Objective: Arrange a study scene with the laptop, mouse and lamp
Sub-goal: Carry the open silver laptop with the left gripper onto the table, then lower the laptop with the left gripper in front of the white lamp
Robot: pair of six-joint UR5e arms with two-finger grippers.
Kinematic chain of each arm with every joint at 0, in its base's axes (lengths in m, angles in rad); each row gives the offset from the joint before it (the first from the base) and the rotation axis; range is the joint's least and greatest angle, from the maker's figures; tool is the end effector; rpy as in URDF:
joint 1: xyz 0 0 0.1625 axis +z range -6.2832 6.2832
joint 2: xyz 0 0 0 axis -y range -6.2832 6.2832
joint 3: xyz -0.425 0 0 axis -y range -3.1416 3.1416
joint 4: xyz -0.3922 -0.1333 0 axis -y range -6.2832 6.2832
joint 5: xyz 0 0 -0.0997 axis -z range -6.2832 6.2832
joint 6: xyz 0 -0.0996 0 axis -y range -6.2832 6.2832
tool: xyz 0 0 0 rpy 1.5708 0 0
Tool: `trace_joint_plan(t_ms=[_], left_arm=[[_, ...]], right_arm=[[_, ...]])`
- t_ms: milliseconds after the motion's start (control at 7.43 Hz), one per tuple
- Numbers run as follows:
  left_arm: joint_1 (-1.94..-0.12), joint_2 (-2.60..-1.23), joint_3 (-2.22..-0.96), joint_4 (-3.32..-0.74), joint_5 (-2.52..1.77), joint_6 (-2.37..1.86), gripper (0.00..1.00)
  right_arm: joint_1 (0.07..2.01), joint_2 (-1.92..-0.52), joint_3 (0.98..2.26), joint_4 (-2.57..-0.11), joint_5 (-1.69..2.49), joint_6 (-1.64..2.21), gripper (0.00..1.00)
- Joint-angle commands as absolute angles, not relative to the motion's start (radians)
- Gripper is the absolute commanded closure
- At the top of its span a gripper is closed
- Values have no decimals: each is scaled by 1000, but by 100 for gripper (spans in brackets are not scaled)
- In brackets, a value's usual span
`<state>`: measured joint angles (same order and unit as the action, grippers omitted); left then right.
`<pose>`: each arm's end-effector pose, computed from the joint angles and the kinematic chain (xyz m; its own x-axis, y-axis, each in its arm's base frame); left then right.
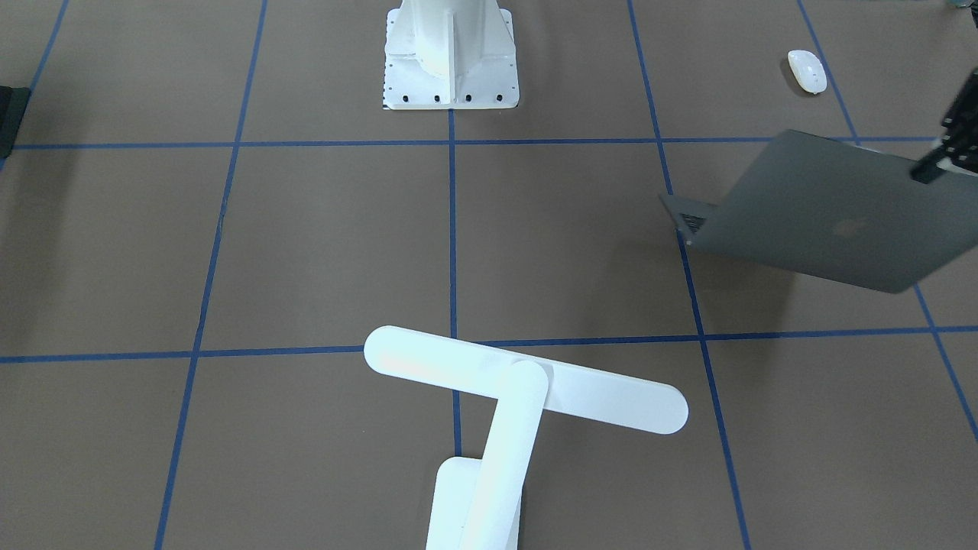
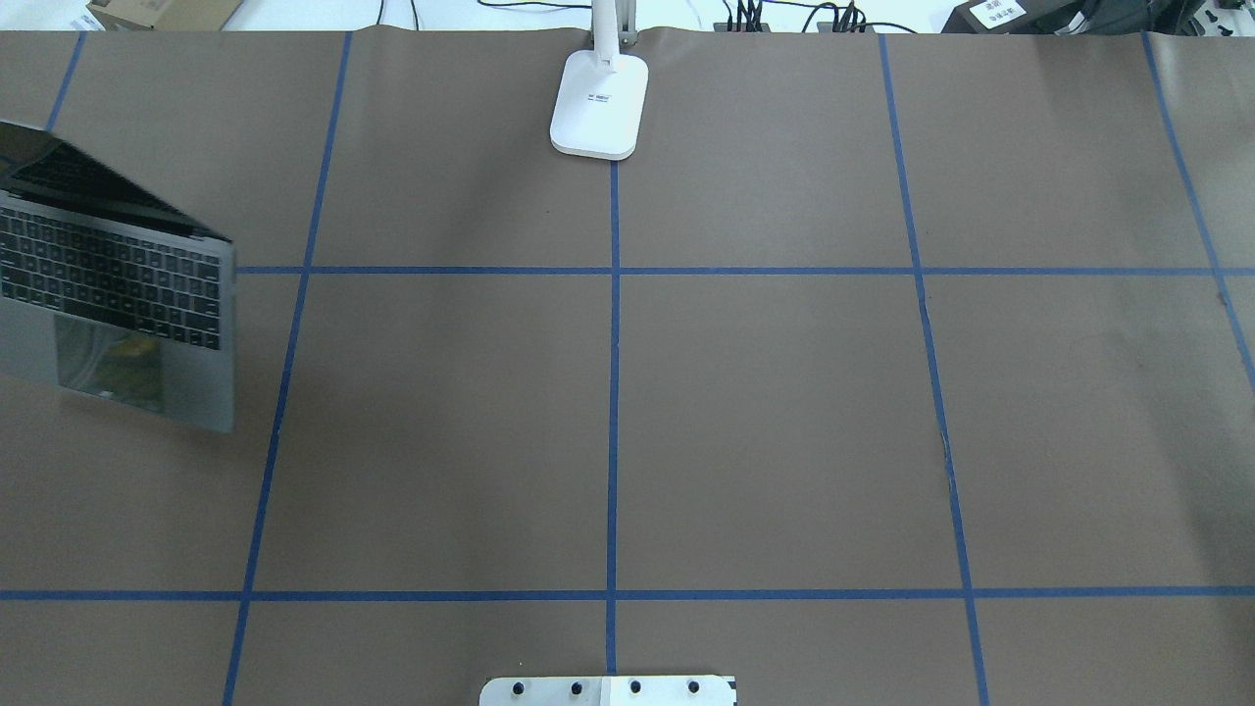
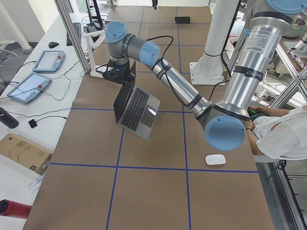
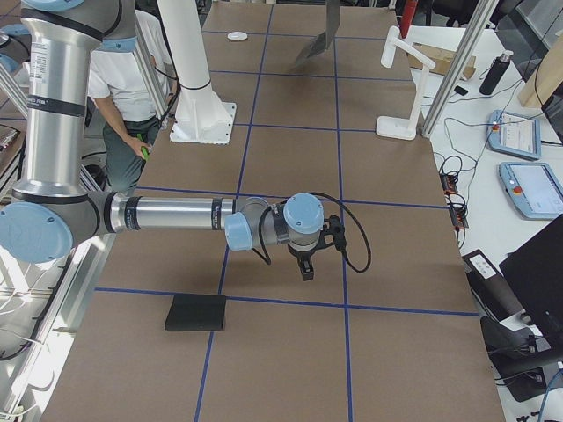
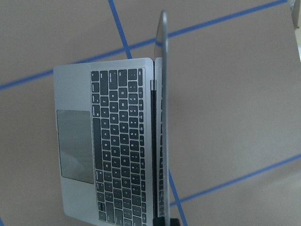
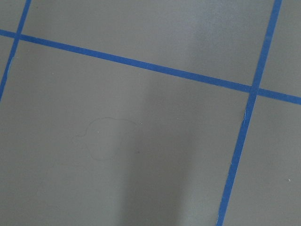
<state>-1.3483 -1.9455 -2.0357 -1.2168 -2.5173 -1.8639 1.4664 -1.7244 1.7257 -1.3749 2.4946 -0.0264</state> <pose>0.0664 -0.5312 0.2710 0.0463 -0.9698 -0.2395 0.5222 0.2279 -0.8218 0.0080 -0.4399 0.6213 0.5803 -0.2440 0.7770 0.1175 0.9692 0.2165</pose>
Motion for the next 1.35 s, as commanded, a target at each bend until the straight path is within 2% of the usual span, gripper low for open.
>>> trace_joint_plan(t_ms=[0, 269, 404, 673, 1212], left_arm=[[-1122, -2119, -2083, -1255, -2406, -2288, 100], [-897, -2257, -2044, -1258, -2222, -2504, 100], [-837, -2326, -1960, -1268, -2168, -2557, 100], [-793, -2475, -1713, -1403, -2111, -2656, 100], [-779, -2581, -1413, -1624, -2063, -2678, 100]], right_arm=[[1466, -1730, 1703, -1378, 2496, -28, 2], [1466, -1736, 1698, -1376, 2497, -28, 2], [1466, -1738, 1695, -1376, 2497, -28, 2], [1466, -1741, 1694, -1376, 2497, -28, 2], [1466, -1741, 1681, -1373, 2496, -28, 2]])
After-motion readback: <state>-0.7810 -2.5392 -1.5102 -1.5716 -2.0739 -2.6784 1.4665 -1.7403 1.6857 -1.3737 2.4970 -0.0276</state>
